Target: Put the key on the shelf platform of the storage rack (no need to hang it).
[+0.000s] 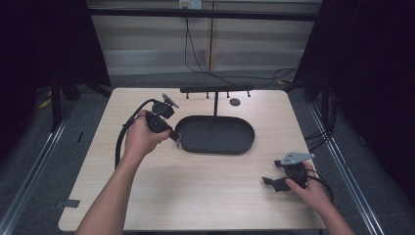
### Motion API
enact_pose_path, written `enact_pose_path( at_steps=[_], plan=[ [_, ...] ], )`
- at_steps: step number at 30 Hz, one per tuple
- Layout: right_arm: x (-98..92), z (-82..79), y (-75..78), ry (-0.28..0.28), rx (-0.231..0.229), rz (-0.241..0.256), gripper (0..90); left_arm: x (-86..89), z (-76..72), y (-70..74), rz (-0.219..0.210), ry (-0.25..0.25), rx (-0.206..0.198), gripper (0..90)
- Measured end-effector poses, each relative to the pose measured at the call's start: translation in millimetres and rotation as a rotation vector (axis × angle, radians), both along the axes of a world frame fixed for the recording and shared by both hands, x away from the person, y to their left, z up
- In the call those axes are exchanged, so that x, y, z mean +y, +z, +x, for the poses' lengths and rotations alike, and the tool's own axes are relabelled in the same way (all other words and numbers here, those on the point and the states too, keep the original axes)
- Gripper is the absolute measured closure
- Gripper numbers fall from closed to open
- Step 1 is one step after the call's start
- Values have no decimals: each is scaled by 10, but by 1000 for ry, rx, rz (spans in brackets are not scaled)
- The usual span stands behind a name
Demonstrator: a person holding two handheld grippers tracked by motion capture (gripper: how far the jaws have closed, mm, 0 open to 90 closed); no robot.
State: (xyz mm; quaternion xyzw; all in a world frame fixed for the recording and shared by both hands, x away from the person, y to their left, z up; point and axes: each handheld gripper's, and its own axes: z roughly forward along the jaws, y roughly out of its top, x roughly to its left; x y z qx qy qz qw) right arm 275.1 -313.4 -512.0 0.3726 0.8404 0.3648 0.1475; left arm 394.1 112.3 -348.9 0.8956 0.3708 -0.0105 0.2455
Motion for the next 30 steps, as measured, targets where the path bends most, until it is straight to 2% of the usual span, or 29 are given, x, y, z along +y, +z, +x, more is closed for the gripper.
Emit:
enact_pose_path(
  at_steps=[20,30],
  plan=[
    [1,0,0,-1,-1,1,135,-153,89,230,20,-18,-32,890],
    [0,1,-1,0,-2,1,134,-243,149,250,10,-26,-29,890]
  ],
)
